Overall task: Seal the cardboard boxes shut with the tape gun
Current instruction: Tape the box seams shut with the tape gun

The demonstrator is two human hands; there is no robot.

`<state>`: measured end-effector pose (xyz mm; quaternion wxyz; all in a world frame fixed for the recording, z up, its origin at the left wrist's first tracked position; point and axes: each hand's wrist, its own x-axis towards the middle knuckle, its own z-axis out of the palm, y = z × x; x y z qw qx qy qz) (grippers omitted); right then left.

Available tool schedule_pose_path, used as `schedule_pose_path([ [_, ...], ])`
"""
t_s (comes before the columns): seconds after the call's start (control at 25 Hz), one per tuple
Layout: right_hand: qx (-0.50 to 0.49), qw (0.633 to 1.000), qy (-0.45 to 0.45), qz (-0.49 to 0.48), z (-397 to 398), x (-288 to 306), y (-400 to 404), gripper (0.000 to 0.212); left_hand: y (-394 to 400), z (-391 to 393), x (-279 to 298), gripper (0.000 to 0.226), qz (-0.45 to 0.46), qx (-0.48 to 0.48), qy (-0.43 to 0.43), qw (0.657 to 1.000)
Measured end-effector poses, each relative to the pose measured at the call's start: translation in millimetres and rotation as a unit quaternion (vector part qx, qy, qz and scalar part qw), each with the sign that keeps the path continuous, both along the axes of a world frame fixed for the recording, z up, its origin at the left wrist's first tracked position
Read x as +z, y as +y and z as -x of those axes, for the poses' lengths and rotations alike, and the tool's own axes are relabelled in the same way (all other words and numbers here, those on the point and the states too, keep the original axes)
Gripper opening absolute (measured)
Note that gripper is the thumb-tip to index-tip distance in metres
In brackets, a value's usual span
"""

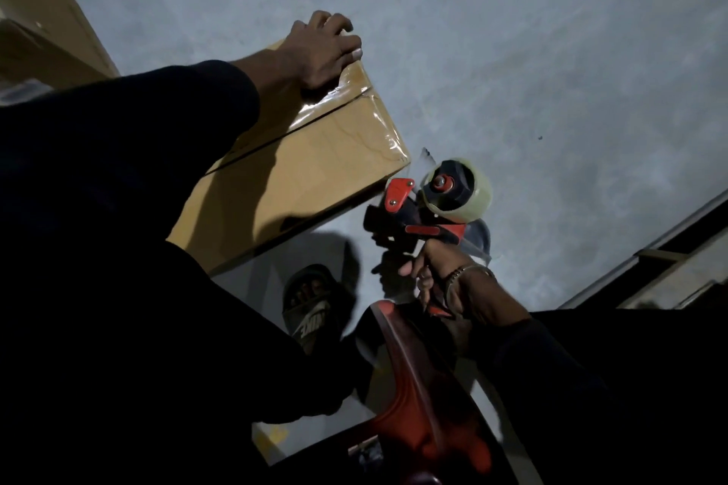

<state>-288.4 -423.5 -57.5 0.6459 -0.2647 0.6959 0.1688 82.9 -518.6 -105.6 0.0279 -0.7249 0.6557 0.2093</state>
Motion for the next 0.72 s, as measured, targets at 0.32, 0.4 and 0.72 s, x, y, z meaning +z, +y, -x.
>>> schedule_pose_path([
  [0.32, 0.039, 0.993, 0.032, 0.104, -15, -28, -5, 0.03, -1, -1, -10, 0.046, 0.004, 0.0, -0.017, 1.0],
  [0.4, 0.022, 0.997, 0.012, 0.078, -14, -38, -4, 0.024, 0, 0, -8, 0.044, 0.006, 0.0, -0.026, 1.0],
  [0.72, 0.117, 0.984, 0.028, 0.135, -2, -47, -1, 0.013, -5, 13, 8, 0.045, -0.004, -0.01, -0.053, 0.999],
])
